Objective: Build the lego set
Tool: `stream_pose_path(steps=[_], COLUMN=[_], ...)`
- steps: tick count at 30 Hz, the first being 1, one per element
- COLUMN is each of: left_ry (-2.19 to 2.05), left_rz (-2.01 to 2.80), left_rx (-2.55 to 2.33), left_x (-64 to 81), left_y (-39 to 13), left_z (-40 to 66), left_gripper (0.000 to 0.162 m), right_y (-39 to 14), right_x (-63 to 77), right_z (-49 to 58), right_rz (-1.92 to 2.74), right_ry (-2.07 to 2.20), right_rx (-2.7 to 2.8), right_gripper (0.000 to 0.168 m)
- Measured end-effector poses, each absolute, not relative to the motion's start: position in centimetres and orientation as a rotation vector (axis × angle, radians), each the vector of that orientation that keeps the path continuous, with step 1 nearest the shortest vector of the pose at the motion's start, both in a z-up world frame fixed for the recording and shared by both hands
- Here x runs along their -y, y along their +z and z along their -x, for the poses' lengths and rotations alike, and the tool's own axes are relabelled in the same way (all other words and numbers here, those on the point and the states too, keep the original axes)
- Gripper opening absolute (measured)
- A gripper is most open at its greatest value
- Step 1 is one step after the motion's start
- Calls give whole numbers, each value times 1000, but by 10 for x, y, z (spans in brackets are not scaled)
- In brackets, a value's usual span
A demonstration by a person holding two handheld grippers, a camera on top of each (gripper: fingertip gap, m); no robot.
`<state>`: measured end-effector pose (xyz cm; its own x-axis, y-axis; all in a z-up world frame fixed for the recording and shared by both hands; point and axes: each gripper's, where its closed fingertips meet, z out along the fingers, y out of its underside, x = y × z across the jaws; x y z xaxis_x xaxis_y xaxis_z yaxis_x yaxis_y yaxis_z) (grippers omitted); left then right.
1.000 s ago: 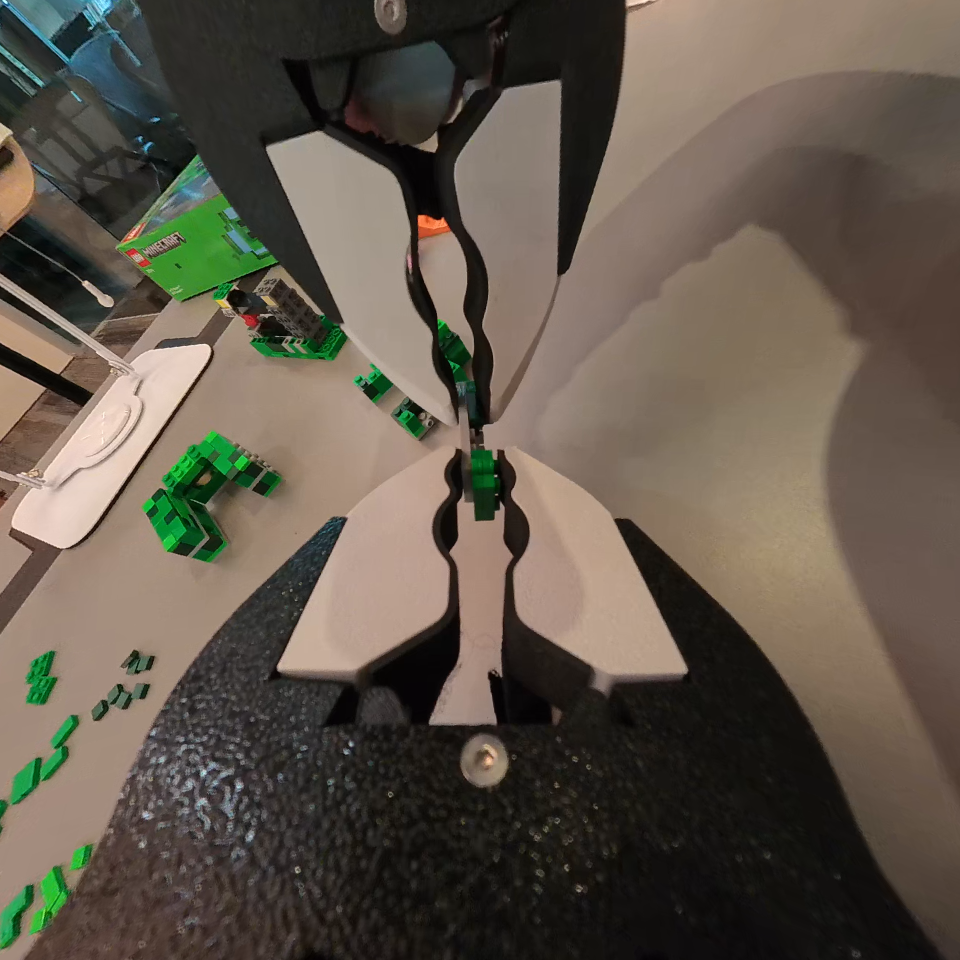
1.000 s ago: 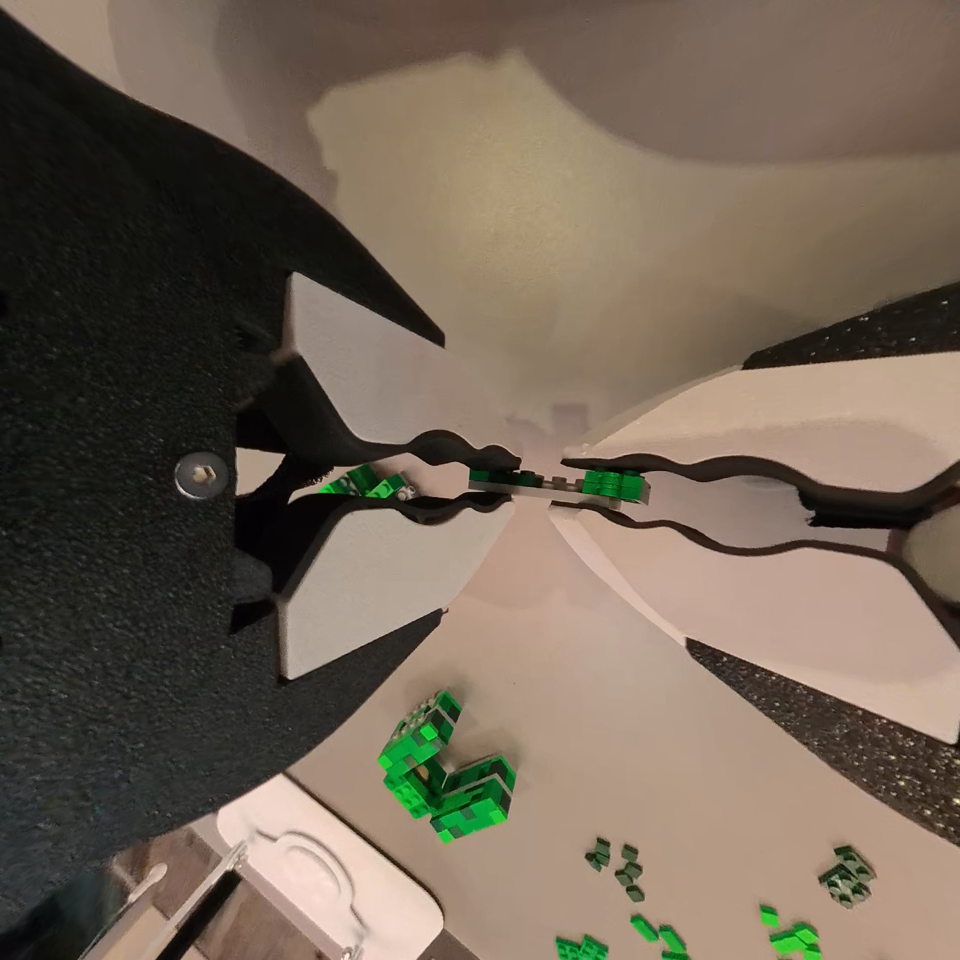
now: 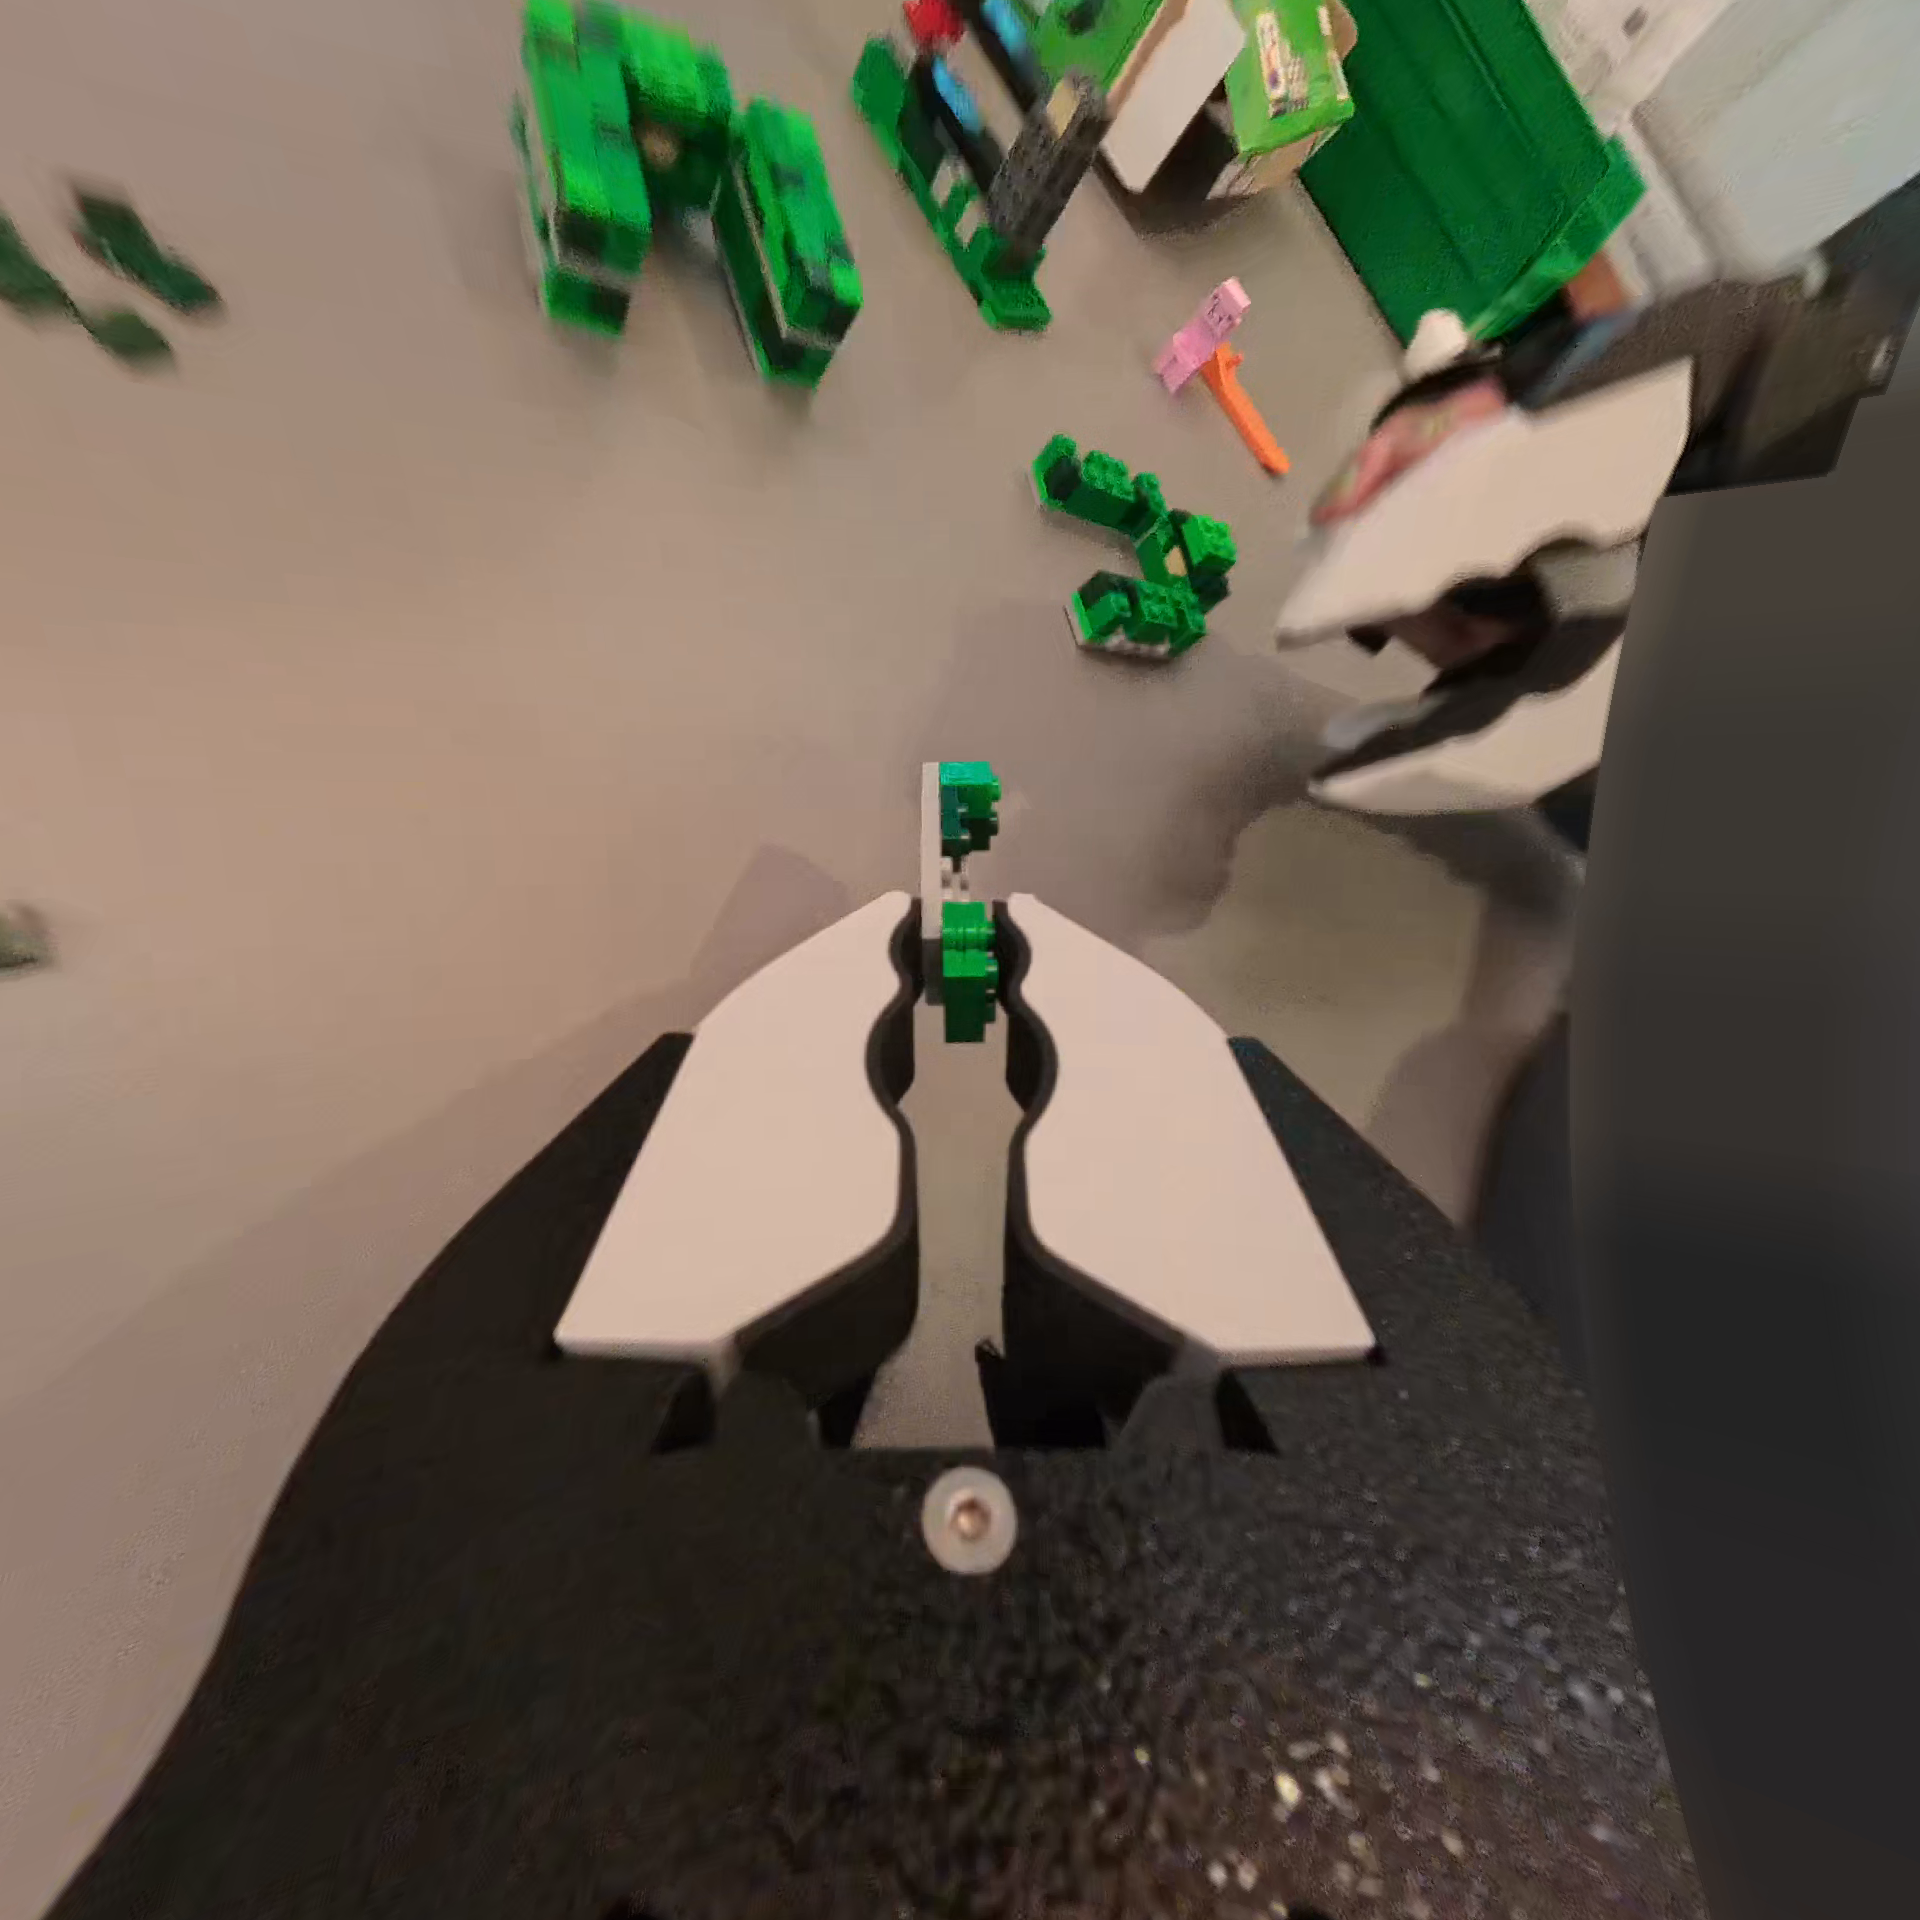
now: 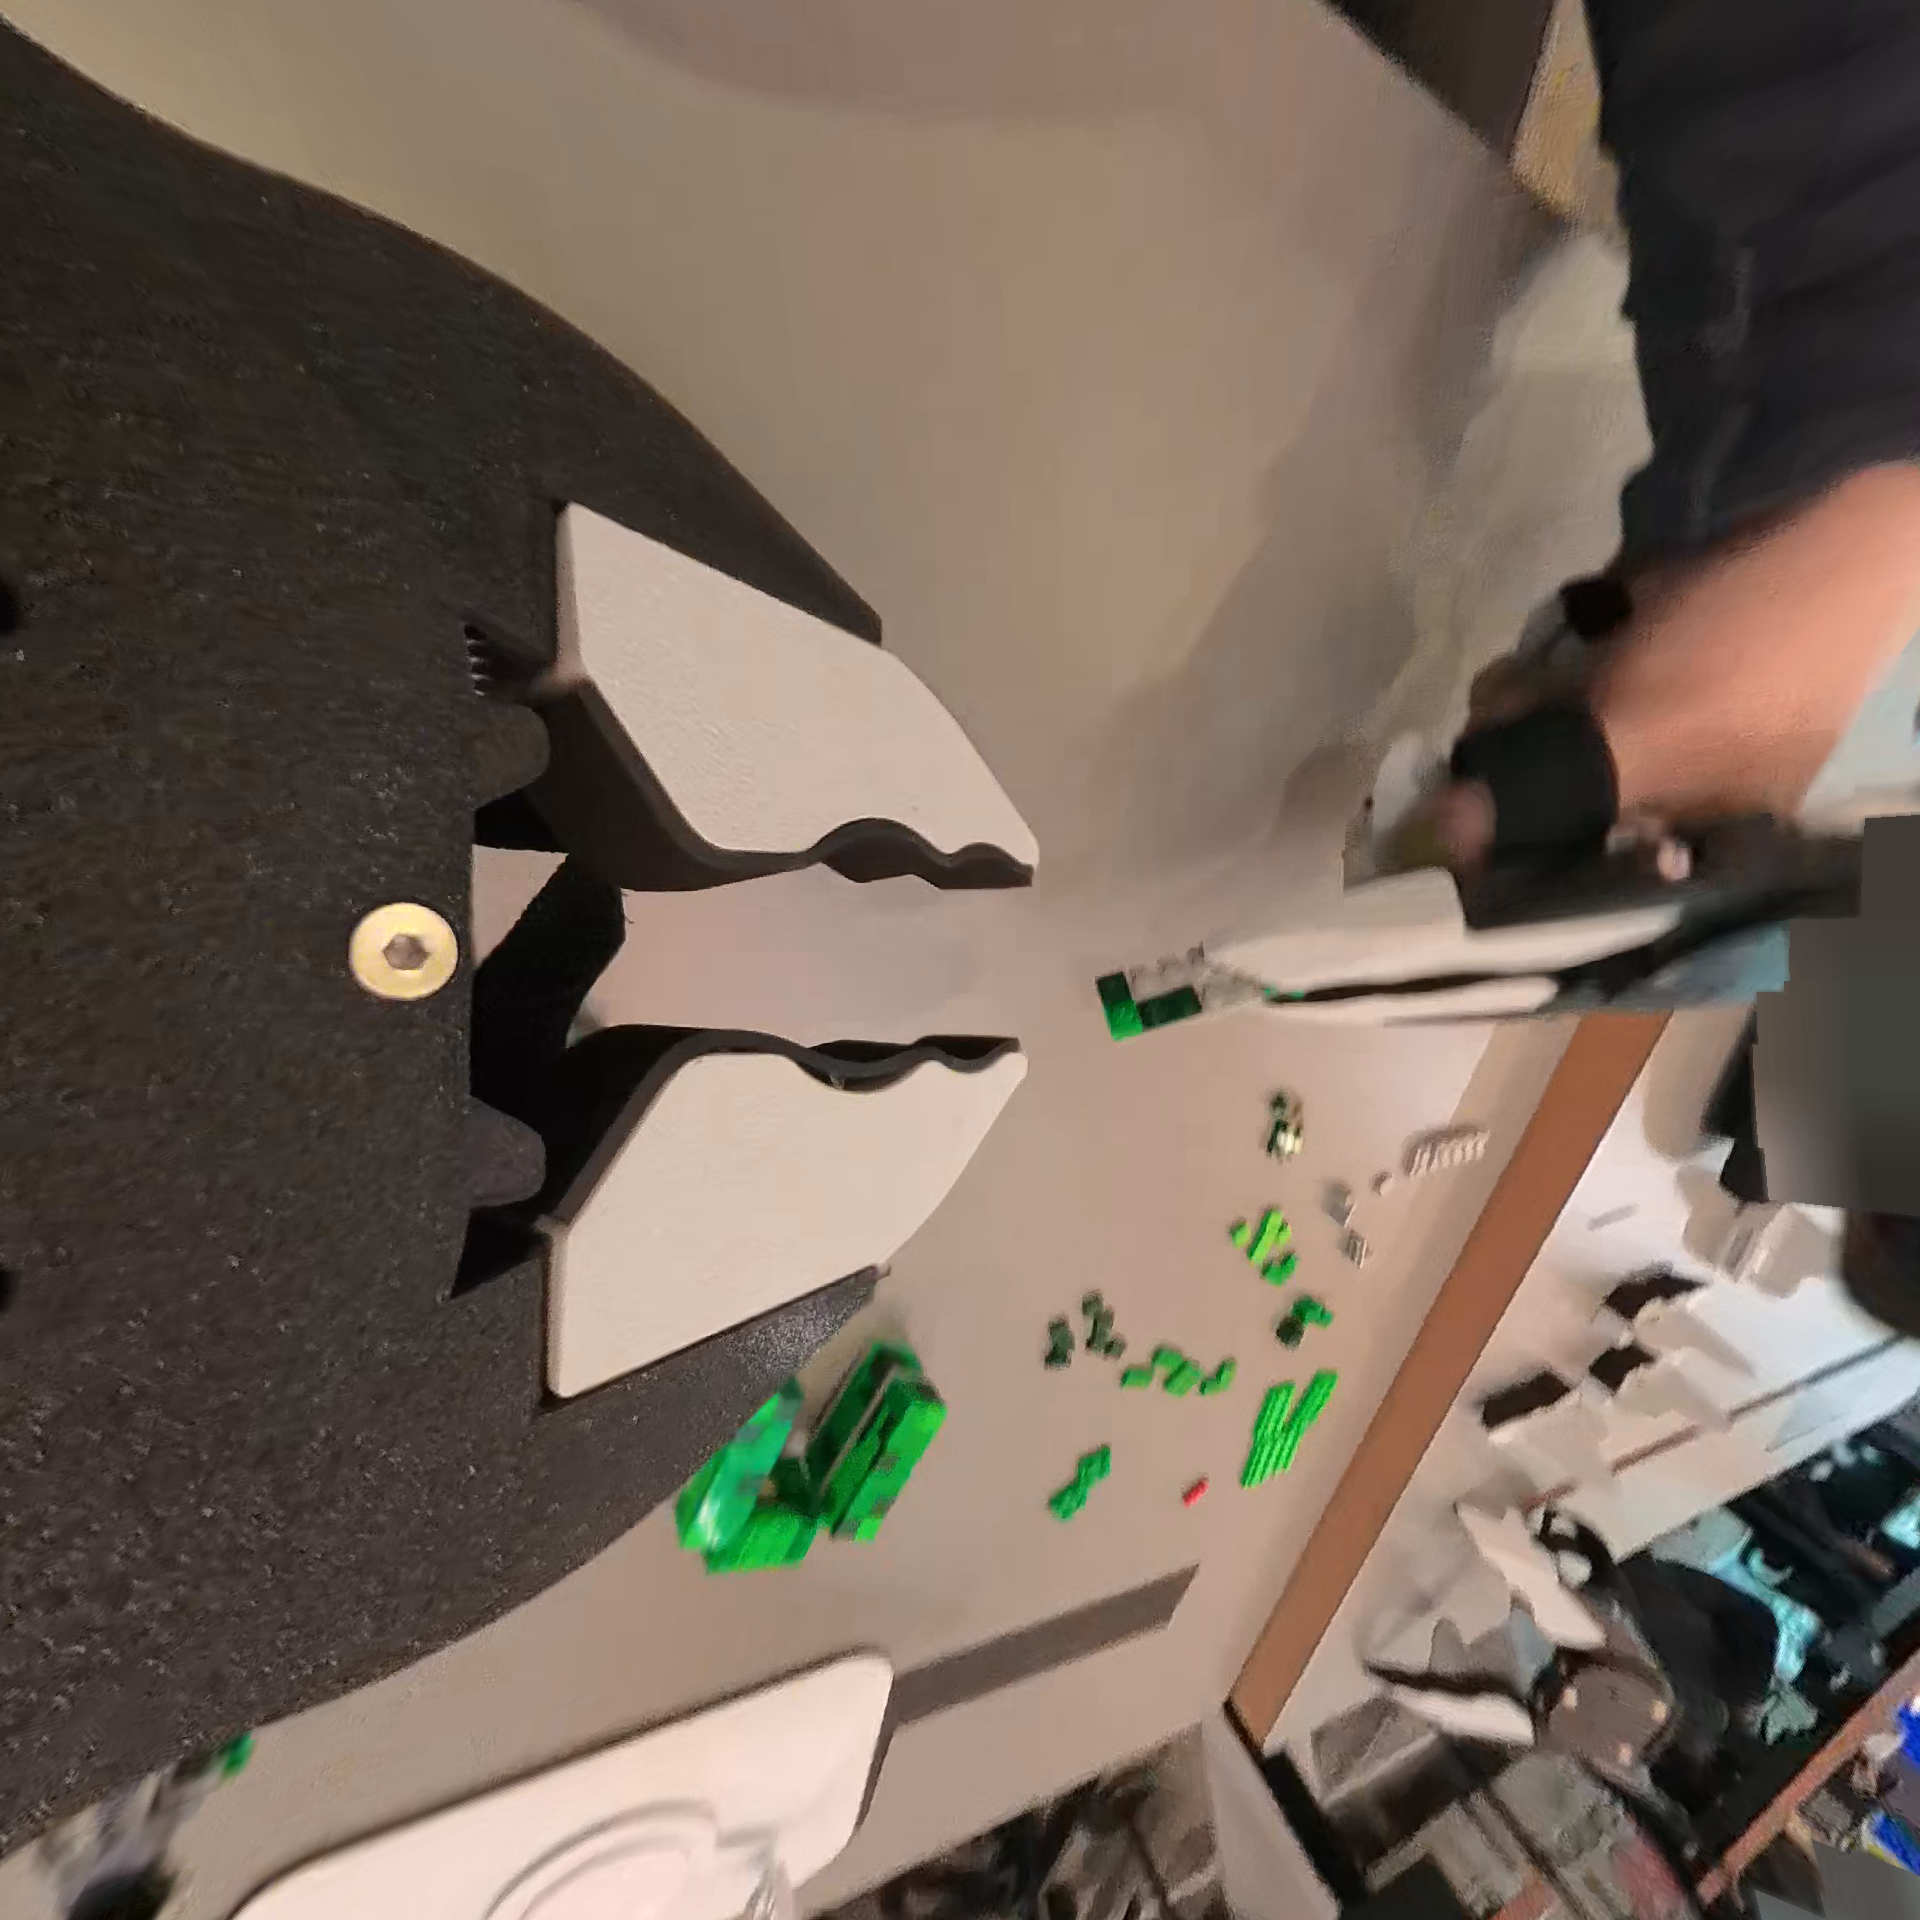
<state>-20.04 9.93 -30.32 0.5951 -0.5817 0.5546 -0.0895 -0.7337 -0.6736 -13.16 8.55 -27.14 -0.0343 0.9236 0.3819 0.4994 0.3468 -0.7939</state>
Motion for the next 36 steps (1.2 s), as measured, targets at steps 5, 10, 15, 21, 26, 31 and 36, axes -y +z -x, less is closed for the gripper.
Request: stream_pose_path(steps=[5, 10, 15, 21, 26, 31, 36], left_ry=[-1265, -1283, -1268, -859, -407, -297, -228], left_rz=[2449, 2522, 2453, 2223, 2251, 2356, 2373], left_rx=[-479, -410, -295, -139, -160, -177, -160], left_x=[-86, -86, -95, -129, -151, -163, -168], left_y=[-323, -334, -323, -300, -309, -330, -341], left_z=[191, 188, 199, 266, 308, 307, 309], left_gripper=[12, 17, 43, 31, 25, 31, 32], right_y=[-282, -287, -272, -248, -255, -257, -258], right_x=[-61, -55, -63, -72, -71, -74, -75], right_z=[124, 122, 124, 120, 123, 123, 124], right_rz=[1222, 1150, 1057, 930, 947, 987, 992], right_ry=[667, 692, 750, 690, 693, 716, 718], right_rx=[1681, 1672, 1541, 1319, 1338, 1332, 1333], right_gripper=[26, 23, 23, 18, 16, 15, 14])
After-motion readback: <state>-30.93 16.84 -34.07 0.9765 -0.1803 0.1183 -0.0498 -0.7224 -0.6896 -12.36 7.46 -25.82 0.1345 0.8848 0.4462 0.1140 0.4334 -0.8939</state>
